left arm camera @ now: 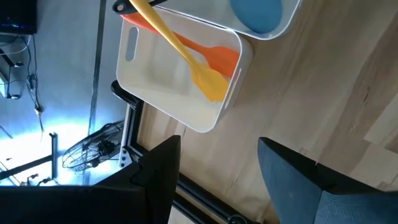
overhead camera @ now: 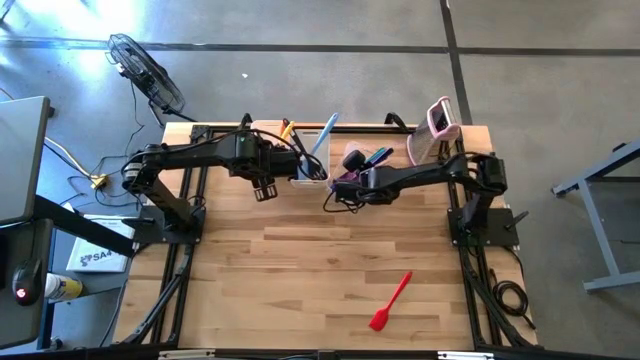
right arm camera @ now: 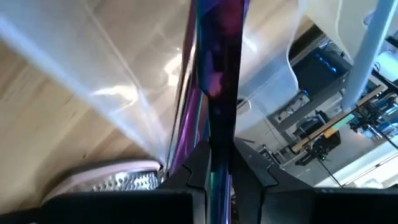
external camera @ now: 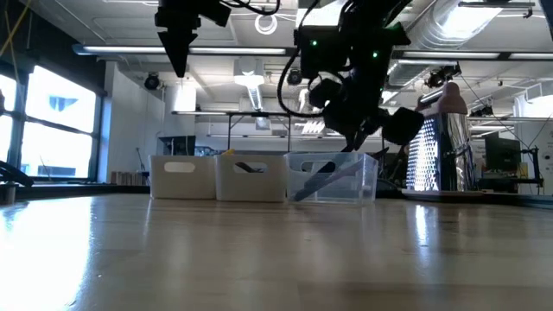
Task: Pick & Place Kitchen Items
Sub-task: Put the purple table knife into the transparent bin, then put the red spatula into the left white bin
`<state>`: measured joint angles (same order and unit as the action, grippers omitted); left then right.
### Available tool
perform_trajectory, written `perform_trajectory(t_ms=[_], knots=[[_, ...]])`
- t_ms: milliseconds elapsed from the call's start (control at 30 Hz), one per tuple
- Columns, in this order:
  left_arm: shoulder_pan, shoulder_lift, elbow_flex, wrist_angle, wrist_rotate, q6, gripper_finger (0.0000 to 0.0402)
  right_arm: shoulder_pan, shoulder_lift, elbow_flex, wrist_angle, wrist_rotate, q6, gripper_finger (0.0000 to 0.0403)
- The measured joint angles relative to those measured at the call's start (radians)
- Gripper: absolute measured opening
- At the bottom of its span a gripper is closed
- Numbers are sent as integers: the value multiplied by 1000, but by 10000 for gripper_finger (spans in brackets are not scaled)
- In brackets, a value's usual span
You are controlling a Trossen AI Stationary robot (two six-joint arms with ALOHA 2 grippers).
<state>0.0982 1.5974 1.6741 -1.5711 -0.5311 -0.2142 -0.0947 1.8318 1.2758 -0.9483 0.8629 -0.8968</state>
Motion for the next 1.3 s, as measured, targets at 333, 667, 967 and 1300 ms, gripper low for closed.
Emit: perform_trajectory(t_ms=[333, 667, 967, 1300], knots=[[0, 0, -1, 0, -2, 0, 207, -6, 40, 0, 71, -50, -10, 58], [0, 0, -1, 0, -2, 0, 207, 2, 39, 0, 75, -58, 33, 150], [0, 0, -1, 0, 78, -5, 207, 94, -31, 0, 73, 184, 31, 227], [-60, 0, -1, 2, 274, -234, 207, 347, -335, 1, -81, 227, 153, 235]])
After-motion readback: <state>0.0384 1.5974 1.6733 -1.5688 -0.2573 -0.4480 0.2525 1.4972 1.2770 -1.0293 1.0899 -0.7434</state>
